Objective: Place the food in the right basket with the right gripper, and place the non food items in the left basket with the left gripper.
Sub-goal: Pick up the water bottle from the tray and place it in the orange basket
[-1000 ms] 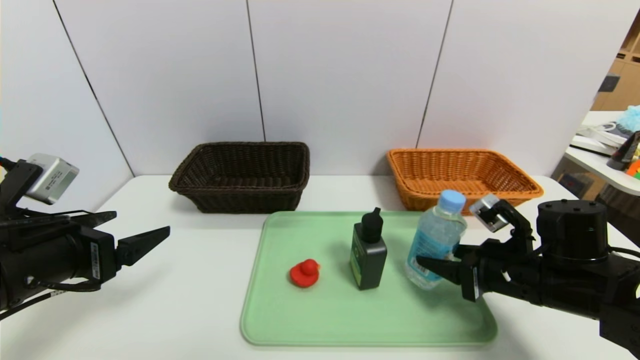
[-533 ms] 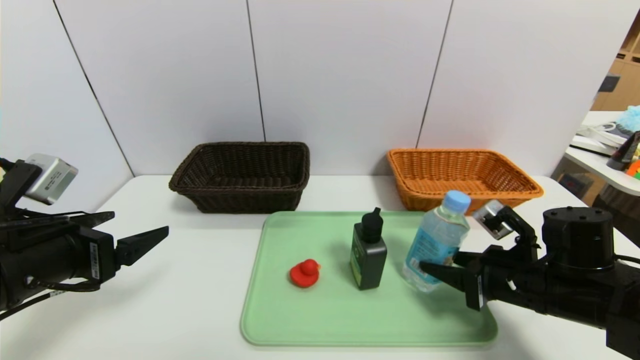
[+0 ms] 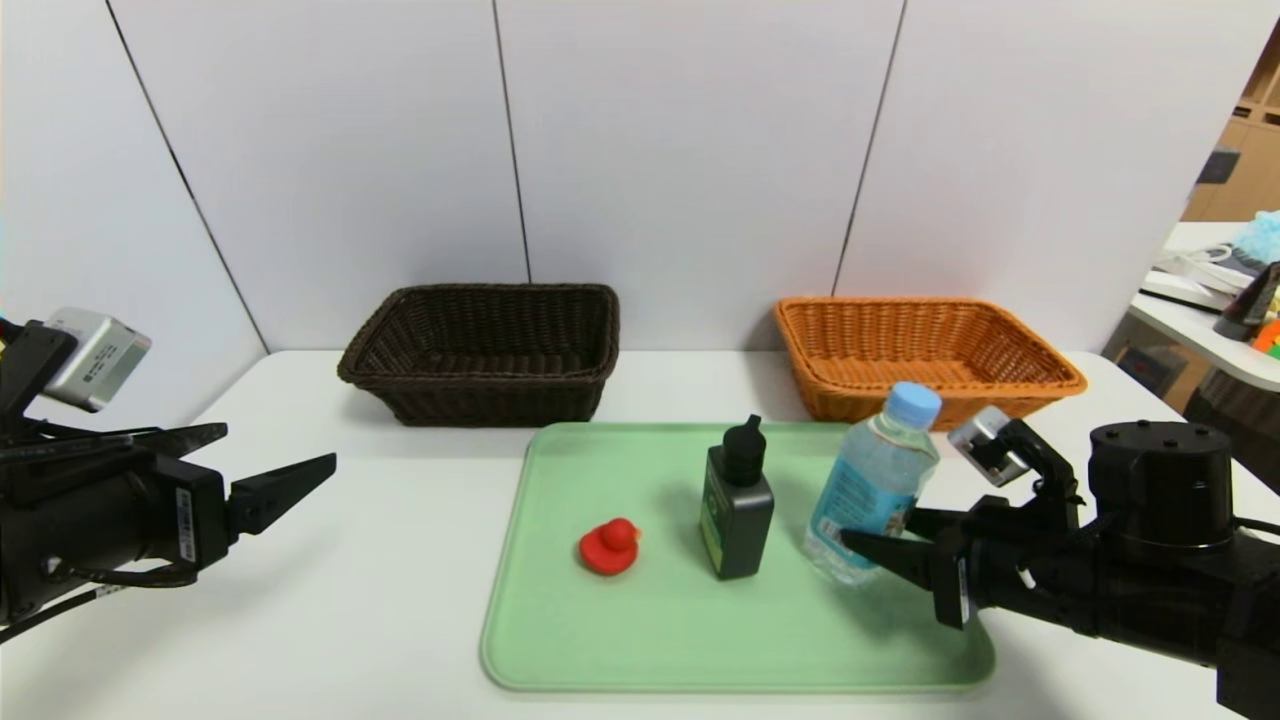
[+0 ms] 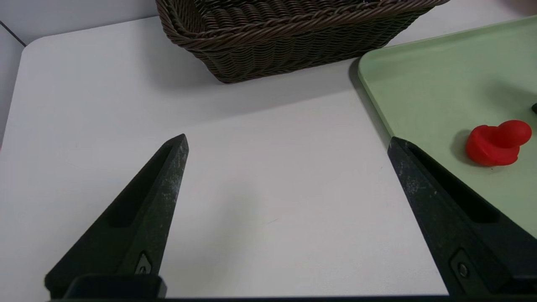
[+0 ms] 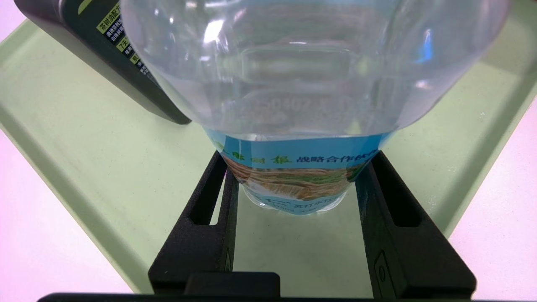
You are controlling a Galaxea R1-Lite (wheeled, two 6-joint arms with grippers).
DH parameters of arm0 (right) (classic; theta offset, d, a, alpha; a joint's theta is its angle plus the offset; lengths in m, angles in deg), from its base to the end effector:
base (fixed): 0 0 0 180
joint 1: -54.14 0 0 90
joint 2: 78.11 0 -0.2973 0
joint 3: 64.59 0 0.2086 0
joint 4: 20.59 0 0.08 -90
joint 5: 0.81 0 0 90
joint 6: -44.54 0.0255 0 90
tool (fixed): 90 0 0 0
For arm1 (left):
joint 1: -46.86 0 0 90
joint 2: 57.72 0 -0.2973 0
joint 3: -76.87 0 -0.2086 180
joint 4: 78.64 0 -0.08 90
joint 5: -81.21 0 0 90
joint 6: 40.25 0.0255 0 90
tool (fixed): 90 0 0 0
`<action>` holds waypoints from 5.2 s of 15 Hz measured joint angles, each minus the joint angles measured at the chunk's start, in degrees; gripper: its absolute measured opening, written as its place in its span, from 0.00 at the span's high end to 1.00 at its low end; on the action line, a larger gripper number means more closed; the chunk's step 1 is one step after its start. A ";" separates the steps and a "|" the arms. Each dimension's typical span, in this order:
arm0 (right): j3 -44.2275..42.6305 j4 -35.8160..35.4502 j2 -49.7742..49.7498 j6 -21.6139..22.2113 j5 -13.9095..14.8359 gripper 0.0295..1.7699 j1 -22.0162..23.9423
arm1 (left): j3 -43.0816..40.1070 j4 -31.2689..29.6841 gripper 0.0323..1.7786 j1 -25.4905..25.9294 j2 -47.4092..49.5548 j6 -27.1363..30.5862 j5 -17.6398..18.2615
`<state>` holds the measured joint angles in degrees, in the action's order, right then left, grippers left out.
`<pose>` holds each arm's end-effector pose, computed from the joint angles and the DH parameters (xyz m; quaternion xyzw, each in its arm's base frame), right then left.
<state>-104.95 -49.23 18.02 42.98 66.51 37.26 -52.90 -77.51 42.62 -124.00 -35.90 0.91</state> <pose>0.2280 0.0795 0.0759 -0.0006 0.2297 0.3321 0.9148 0.1805 -0.0177 0.1835 0.0301 0.1445 -0.1256 0.9810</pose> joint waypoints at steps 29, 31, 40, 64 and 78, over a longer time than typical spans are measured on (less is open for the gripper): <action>-18.27 20.57 -4.71 -3.43 6.79 0.10 -5.07 | 0.26 0.20 0.05 0.02 0.52 0.05 -0.30; -24.26 32.45 -5.53 -3.34 9.18 0.08 -5.46 | 0.11 0.17 0.05 0.02 0.52 0.05 -0.32; -39.85 53.21 0.61 -3.34 15.27 0.05 -7.84 | -0.33 0.20 0.05 -0.02 0.51 -0.09 -0.34; -50.27 63.55 12.24 -3.40 22.09 0.04 -12.32 | -0.73 0.20 0.05 0.00 1.16 -0.09 -0.98; -51.71 63.66 14.99 -3.50 24.17 0.27 -12.96 | -0.73 0.20 0.05 0.00 1.34 -0.06 -0.87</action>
<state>-156.67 14.43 33.01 39.48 90.68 24.30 -53.63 -77.32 42.62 -122.66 -35.96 0.05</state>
